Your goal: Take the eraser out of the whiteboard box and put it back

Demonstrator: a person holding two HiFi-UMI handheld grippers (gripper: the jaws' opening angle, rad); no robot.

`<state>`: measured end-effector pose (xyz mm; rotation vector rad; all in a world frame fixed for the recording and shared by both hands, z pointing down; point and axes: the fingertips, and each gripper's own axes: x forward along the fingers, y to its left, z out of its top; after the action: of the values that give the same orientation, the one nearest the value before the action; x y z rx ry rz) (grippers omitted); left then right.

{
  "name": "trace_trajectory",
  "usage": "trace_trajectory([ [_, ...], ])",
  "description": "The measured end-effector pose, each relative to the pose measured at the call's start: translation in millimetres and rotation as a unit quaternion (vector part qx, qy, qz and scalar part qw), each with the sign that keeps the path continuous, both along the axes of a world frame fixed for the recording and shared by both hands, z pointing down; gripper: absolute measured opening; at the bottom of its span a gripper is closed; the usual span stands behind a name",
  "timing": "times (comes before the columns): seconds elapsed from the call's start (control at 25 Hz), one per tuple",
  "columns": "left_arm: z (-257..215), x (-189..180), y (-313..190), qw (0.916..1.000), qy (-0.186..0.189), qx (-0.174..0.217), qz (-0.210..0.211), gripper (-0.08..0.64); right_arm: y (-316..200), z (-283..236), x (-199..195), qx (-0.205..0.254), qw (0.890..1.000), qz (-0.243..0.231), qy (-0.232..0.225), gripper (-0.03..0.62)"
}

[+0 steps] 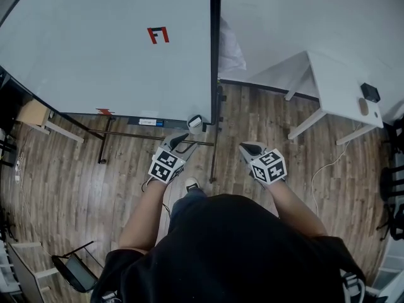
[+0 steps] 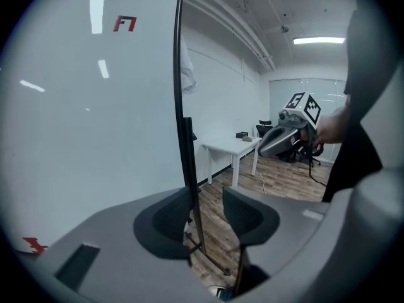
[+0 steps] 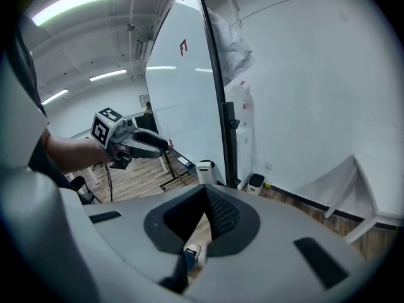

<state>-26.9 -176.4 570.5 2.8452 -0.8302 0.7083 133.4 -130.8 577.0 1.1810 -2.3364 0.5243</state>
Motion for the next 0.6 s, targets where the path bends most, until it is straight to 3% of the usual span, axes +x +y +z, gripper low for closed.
trace_trajectory([
  [0.2, -3, -2, 22, 1.0000, -0.002, 0.000, -0.004, 0.163, 10, -10, -1, 0.012, 1.000, -0.008, 0.002, -0.006],
  [0.4, -14, 3, 37, 0.9994, 0.031, -0.015, -0.010, 0.140, 16, -18, 3, 0.023, 1.000, -0.005, 0.005, -0.005],
  [0.6, -26, 5, 45, 0.9991, 0.038, -0.007, -0.015, 0.119, 16, -24, 8, 0.038, 0.999, 0.000, 0.012, -0.006],
])
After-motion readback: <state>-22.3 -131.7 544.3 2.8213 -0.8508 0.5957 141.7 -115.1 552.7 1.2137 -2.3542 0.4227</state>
